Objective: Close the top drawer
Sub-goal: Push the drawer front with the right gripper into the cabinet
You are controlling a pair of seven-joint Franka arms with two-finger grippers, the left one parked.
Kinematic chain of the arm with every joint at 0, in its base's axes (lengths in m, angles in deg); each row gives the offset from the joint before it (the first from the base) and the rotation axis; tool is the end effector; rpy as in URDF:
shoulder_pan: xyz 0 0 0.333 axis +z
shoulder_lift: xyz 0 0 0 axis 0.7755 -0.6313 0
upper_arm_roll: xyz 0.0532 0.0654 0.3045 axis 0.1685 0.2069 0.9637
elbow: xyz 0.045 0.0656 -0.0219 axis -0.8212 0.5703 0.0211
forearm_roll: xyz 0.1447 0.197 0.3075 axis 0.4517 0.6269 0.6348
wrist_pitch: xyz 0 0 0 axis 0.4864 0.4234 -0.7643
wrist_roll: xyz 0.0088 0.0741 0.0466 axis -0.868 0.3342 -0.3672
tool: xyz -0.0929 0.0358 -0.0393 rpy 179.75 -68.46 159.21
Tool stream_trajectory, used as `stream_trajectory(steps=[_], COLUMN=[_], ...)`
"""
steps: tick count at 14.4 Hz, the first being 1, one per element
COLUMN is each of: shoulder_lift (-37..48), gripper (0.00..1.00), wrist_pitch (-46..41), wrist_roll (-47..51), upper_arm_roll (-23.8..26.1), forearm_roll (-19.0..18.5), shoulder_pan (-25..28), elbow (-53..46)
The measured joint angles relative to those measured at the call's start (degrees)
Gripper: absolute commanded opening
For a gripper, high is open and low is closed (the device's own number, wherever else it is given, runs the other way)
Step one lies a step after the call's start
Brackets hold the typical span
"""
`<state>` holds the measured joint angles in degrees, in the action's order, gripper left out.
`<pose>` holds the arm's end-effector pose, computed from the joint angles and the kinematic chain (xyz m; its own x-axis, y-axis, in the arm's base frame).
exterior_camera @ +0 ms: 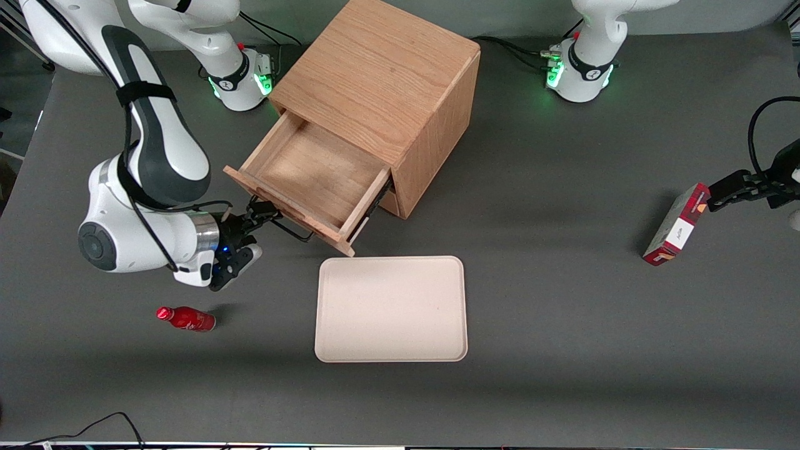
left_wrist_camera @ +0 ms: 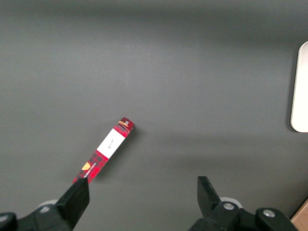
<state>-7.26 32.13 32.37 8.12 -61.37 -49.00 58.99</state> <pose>0.6039 0.1730 0.3746 0.8171 0.5531 -0.1622 0.4310 -0.7731 -0.4653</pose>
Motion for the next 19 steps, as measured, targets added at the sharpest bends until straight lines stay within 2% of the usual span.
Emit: stream_trajectory(steps=[5,9,14,19], shoulder_lift=[3.9,7.6,12.1,16.6], gripper=[1.0,1.0,1.0,1.0], wrist_pitch=[3.2,6.4,8.2,9.3], wrist_roll=[3.7,4.3,8.9,9.2], upper_arm_roll=[3.0,4.5,8.0,9.4], forearm_roll=[0.6,3.3,3.7,6.8], shoulder_pan=[0.0,0.0,0.0,0.0], elbow=[6.3,12.2,17.5,22.5])
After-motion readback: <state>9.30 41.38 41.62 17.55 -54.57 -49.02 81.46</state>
